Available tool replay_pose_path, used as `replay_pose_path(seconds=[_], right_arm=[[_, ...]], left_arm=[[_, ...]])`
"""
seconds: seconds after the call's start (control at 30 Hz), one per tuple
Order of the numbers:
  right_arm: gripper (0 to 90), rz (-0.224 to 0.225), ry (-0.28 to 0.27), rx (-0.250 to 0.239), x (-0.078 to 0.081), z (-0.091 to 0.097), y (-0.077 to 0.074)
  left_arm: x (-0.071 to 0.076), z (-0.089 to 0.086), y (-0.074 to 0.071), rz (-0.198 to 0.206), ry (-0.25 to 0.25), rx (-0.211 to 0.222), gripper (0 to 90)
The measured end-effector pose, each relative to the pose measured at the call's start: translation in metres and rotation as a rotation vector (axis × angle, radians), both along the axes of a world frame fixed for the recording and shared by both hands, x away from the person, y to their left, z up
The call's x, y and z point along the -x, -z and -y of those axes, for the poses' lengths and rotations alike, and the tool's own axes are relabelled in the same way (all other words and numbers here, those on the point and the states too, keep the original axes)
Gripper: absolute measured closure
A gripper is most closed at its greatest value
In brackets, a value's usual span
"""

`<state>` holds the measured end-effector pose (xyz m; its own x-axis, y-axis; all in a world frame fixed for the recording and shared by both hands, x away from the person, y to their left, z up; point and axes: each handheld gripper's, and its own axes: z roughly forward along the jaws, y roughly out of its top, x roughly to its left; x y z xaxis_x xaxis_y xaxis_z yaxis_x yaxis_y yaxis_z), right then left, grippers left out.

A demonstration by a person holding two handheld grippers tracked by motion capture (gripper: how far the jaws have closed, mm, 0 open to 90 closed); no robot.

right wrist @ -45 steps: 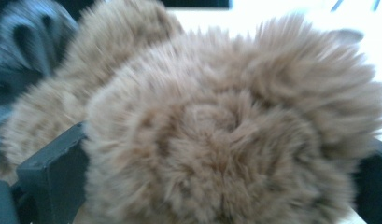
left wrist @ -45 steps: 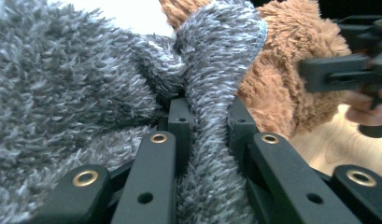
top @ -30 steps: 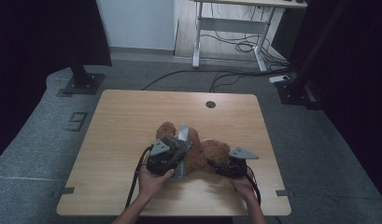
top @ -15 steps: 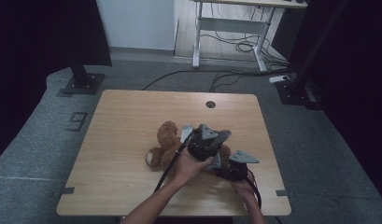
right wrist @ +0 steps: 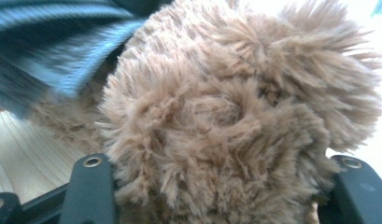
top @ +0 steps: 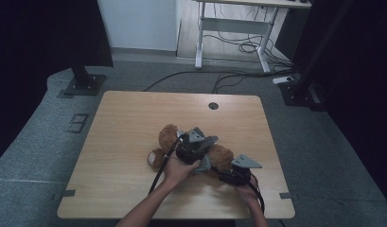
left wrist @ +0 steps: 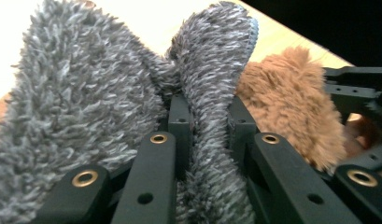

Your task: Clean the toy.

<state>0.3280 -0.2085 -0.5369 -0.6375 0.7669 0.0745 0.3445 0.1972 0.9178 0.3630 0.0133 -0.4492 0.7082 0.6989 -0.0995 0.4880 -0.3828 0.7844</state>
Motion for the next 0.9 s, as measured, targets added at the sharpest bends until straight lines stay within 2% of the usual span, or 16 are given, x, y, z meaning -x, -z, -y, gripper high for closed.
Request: replay_pose_path(seconds=[0.13, 0.23, 0.37, 0.43, 0.47, 0.5, 0.57, 0.63, 0.77, 0.9], right_arm=[[38.4, 0.01, -0.002, -0.005, 0.001, 0.001, 0.001], [38.6, 0.01, -0.004, -0.01, 0.001, 0.002, 0.002], [38.6, 0.008, -0.006, -0.019, 0.001, 0.003, 0.003], [38.7, 0.013, -0.003, -0.013, 0.001, 0.001, 0.002], [38.6, 0.013, -0.002, -0.014, 0.001, 0.001, 0.002], [38.7, 0.012, -0.003, -0.018, 0.001, 0.001, 0.003], [38.8, 0.015, -0.007, -0.014, 0.001, 0.002, 0.003], [39.1, 0.018, -0.008, -0.013, 0.001, 0.002, 0.003], [39.3, 0.023, -0.005, 0.002, 0.002, 0.001, 0.003], [39.3, 0.026, -0.009, 0.001, 0.002, 0.003, 0.003]], left_arm=[[0.001, -0.025, -0.01, 0.021, -0.03, 0.044, 76.4], [-0.005, -0.052, -0.013, 0.038, -0.101, 0.028, 76.1], [-0.021, -0.088, -0.004, -0.015, -0.171, 0.002, 75.9], [-0.025, -0.098, -0.001, -0.028, -0.197, -0.015, 75.9], [-0.026, -0.101, -0.001, -0.035, -0.202, -0.009, 76.0], [-0.026, -0.101, -0.001, -0.039, -0.194, -0.003, 76.0], [-0.023, -0.094, -0.004, -0.024, -0.165, -0.022, 76.2], [-0.021, -0.082, -0.008, -0.007, -0.132, -0.05, 76.3], [-0.017, -0.052, -0.015, 0.016, -0.076, -0.07, 76.5], [-0.012, -0.03, -0.02, 0.022, -0.03, -0.054, 76.5]])
